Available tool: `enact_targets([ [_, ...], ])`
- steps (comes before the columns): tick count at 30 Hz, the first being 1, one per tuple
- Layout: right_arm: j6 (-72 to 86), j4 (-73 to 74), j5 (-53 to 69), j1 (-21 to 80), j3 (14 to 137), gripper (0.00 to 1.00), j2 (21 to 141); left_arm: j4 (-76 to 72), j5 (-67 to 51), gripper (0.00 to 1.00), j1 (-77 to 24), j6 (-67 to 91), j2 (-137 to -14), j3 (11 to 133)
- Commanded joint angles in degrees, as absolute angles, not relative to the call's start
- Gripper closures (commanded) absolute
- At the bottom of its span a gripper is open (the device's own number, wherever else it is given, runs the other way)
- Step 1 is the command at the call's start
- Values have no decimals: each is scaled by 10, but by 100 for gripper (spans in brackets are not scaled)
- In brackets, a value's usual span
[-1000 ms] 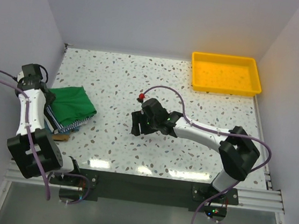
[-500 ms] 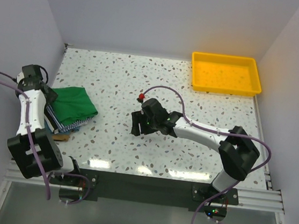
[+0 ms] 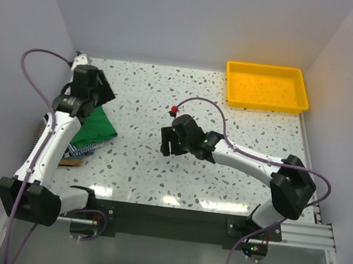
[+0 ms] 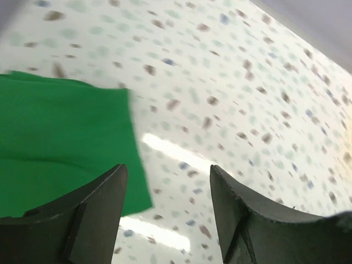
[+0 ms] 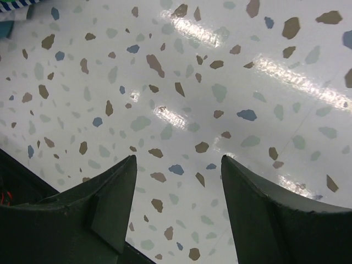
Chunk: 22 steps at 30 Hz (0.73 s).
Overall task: Fold and stack the tank tops
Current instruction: Neatly place the folded tank top to the corner
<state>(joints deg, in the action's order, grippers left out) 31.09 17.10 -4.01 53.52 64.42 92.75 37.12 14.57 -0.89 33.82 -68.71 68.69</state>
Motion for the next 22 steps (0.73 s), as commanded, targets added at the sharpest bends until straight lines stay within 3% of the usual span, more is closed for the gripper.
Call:
enact_targets([
  [1, 327, 192, -116, 529, 636, 33, 863, 304, 161, 34, -136, 353, -687, 678],
  [6, 360, 221, -193, 529, 591, 32, 772, 217, 186, 33, -302, 371, -718, 629],
  [12, 415, 276, -304, 529, 532, 31, 666, 136, 181, 33, -415, 375, -745, 563],
  [22, 447, 287, -381, 529, 486, 28, 581, 71, 131, 33, -453, 356, -751, 496],
])
